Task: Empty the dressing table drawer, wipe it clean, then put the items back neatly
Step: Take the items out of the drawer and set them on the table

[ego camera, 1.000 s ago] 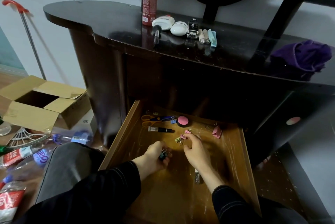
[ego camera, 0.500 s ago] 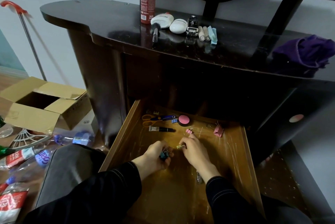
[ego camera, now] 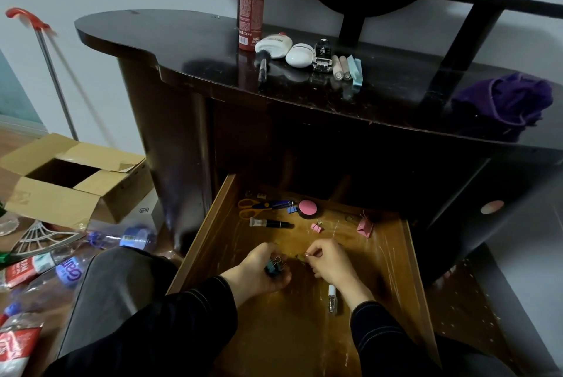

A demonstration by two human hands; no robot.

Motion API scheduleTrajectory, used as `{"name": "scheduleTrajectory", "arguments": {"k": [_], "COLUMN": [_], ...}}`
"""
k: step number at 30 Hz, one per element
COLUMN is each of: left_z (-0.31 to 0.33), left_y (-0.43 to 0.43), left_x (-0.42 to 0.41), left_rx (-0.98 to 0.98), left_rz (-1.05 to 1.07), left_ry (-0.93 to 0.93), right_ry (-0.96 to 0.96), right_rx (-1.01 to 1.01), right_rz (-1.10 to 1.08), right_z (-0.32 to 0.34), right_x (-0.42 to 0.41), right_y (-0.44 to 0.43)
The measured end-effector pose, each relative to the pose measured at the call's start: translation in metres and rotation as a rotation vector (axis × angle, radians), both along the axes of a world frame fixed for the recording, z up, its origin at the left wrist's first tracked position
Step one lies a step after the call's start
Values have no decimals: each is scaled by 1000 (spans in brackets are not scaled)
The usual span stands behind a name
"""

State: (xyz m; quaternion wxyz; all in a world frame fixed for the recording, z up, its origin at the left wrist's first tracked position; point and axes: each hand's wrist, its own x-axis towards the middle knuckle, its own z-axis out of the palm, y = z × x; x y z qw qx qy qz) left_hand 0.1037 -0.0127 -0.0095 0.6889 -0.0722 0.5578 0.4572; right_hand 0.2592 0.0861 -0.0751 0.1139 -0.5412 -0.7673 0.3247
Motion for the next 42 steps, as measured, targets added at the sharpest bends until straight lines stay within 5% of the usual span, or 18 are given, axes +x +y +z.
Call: {"name": "scheduleTrajectory", "arguments": {"k": [7, 11, 14, 18, 23, 27, 30, 36, 42], "left_z": [-4, -9, -10, -18, -20, -22, -23, -23, -21], "left_y": [3, 4, 5, 6, 6, 10, 11, 11, 10], "left_x": [-4, -11, -9, -1, -9, -11, -11, -6, -2], "left_rx": [-22, 14, 79, 82, 76, 72, 40, 27, 64], "left_rz": [137, 332, 162, -30, -90, -23, 22, 39, -37], "left_ry": [1, -274, -311, -72, 60, 99, 78, 35, -42], "right_ry": [0, 255, 468, 569, 263, -155, -276, -56, 448], "right_rx": [-29, -79, -193, -238, 3, 85, 162, 77, -153], "right_rz": [-25, -114, -66, 11, -121, 141, 189, -59, -22], "right_z": [3, 26, 42, 47, 30, 10, 0, 13, 46], "right_x": [0, 2, -3, -14, -8, -15, -24, -20, -16], "right_y": [-3, -3, -16, -29, -24, -28, -29, -26, -40]}}
